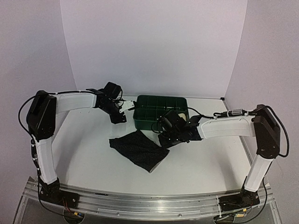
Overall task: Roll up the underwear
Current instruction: Fold the underwear at the center of the board.
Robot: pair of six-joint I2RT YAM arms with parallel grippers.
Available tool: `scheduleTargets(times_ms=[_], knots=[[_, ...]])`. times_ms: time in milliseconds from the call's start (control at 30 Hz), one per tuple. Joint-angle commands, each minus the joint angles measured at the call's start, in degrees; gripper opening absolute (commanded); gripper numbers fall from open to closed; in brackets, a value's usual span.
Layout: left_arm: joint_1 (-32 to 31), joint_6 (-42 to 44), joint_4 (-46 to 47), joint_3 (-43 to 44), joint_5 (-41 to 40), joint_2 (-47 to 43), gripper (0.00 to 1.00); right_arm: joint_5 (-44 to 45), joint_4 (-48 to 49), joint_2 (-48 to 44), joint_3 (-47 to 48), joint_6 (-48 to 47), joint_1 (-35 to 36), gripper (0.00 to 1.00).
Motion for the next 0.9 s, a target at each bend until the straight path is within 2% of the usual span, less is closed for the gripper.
scheduleTargets(times_ms=[0, 100, 200, 400, 633, 767, 867], knots=[[-0.60, -4.96, -2.95, -7.07, 7.33, -10.20, 0.45, -11.07, -1.70, -0.11, 2.60, -1.39, 1.37, 0.11], [-1.53, -6.24, -1.23, -13.14, 7.93, -10.65, 0.37, -17.66, -1.57, 3.89, 4.05, -0.98, 1.38, 0.00], [-2.01, -7.58, 0.36, -17.34, 6.84, -8.28, 0.30, -17.24, -1.47, 6.56, 4.20, -1.20, 1.36, 0.00], [-1.81, -8.08, 7.25, -22.07, 2.28, -5.31, 0.30, -18.33, -1.48, 9.50, 0.87, 1.14, 2.18, 0.00], [1.09, -7.12, 9.62, -23.08, -3.31, -1.22, 0.28, -16.12, -0.93, 9.64, -0.59, 5.31, 7.71, 0.00], [1.42, -5.12, 7.83, -26.73, -1.53, -6.23, 0.30, -11.25, -0.24, 6.44, -3.54, 6.84, 8.22, 0.00], [1.42, -3.07, 7.05, -29.59, -0.86, -8.93, 0.33, -9.79, -0.46, 4.42, -3.76, 4.23, 8.21, 0.00]])
